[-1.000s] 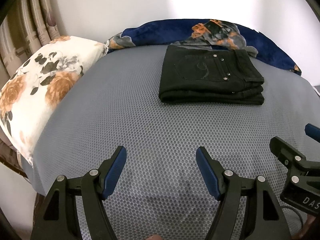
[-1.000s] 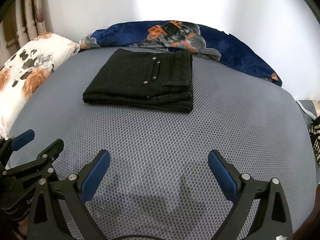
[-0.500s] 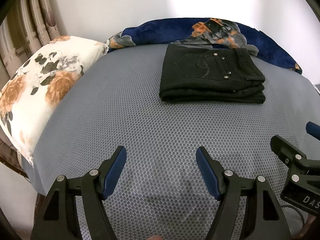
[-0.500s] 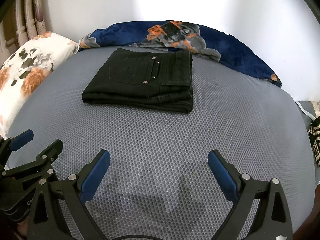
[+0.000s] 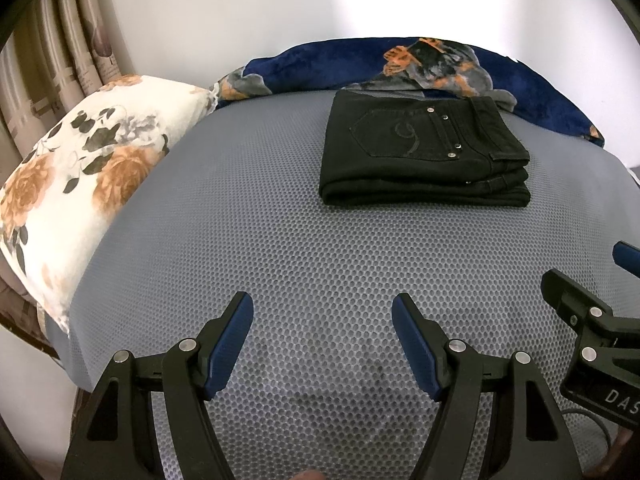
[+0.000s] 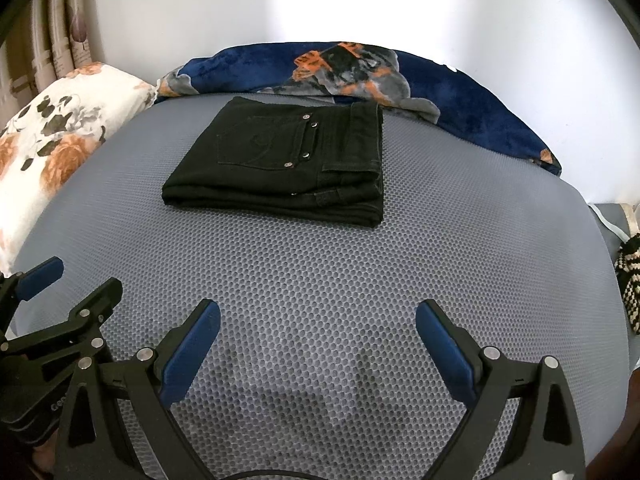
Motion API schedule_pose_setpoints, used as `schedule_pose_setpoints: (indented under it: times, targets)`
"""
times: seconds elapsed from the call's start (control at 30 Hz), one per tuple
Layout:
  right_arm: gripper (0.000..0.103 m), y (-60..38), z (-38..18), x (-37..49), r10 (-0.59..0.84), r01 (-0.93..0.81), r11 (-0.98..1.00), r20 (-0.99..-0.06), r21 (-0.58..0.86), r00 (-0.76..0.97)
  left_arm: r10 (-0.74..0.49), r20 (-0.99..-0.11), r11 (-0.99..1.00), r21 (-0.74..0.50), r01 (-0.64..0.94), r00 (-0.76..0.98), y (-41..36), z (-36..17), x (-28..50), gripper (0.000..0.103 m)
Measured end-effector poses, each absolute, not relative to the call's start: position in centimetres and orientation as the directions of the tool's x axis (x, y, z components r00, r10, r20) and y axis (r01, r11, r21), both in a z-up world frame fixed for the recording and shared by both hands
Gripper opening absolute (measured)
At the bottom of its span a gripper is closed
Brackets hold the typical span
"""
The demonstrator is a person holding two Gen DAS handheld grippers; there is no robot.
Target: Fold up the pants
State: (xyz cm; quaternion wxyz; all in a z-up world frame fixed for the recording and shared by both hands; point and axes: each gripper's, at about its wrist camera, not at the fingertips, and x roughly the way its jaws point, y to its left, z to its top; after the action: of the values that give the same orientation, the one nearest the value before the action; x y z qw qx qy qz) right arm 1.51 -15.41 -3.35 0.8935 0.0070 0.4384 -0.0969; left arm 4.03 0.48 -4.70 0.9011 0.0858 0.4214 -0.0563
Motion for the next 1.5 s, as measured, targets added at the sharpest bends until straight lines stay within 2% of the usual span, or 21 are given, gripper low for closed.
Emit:
schedule_pose_setpoints:
  times: [1.5]
  targets:
    - [0.097,-15.04,-4.24,1.76,-0.163,0.173,0.982,-0.799,-0.075,0.578,-0.031,-0.767,0.977,0.112,0.182,0.641,0.93,-4.72,4.37,0.072]
